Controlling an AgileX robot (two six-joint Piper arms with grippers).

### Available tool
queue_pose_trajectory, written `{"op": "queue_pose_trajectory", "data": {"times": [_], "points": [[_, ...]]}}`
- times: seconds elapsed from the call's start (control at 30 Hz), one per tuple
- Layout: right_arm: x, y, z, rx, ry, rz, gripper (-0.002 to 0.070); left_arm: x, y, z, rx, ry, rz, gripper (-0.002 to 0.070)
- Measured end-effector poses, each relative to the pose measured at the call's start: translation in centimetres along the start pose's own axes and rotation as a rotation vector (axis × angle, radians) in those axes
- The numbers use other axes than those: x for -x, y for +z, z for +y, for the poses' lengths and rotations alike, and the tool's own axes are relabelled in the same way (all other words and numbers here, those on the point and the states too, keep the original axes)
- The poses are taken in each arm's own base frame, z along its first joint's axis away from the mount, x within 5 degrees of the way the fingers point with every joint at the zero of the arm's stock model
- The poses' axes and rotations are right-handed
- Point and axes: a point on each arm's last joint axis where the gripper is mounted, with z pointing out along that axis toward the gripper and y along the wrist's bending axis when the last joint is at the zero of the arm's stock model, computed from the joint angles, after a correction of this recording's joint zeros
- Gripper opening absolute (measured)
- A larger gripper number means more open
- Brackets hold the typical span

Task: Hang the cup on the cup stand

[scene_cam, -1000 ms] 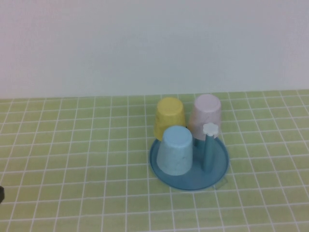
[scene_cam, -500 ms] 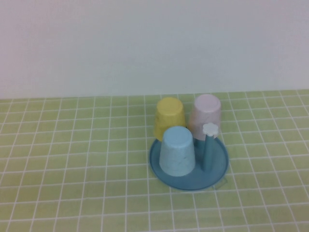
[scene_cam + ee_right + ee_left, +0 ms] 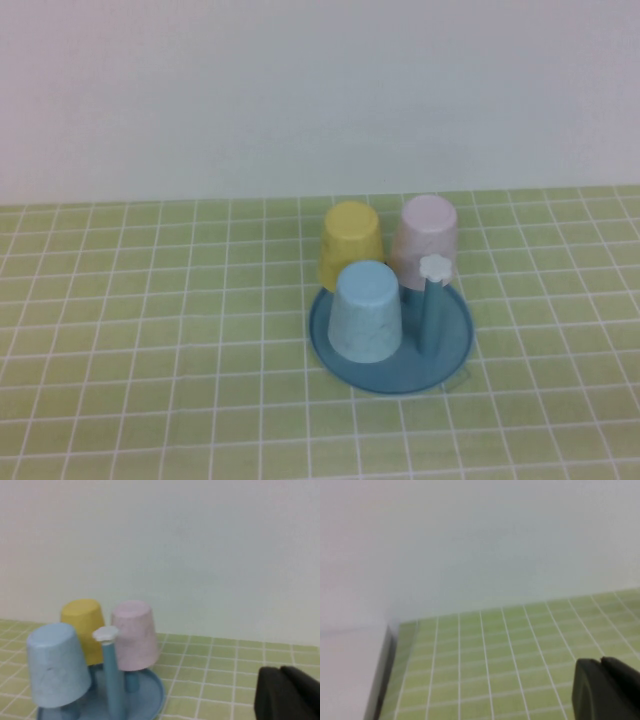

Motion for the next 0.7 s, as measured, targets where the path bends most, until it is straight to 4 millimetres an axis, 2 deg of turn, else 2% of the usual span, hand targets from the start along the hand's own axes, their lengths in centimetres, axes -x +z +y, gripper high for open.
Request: {"op": "queue_pose_trajectory", "data": {"times": [0.23, 0.37, 0.5, 0.6, 0.7], "points": [[-1.0, -0.3, -1.9, -0.221, 0.212, 0.087, 0.0005, -3.8, 2.2, 0.0, 0.022, -0.022, 0.038, -0.0001], [-1.4, -0.5, -2.5, -0.3, 0.269, 0.119, 0.0004, -6.1, 3.5, 0.2, 0.058, -0.077, 0.012, -0.0001], [-1.7, -0.9, -3.3, -0.422, 0.195, 0.147, 0.0004, -8.7, 4.1, 0.0, 0.07, -0.102, 0.032, -0.0001], [-2.0, -1.4, -4.0, -0.52, 0.115, 0.202, 0.0004, -9.1, 4.2, 0.0, 0.067, -0.09, 0.052, -0.0001], [-2.8, -1.8, -3.9, -0.519, -0.004, 0.317, 0.0003, -9.6, 4.2, -0.2, 0.048, -0.091, 0.112, -0.0001]]}}
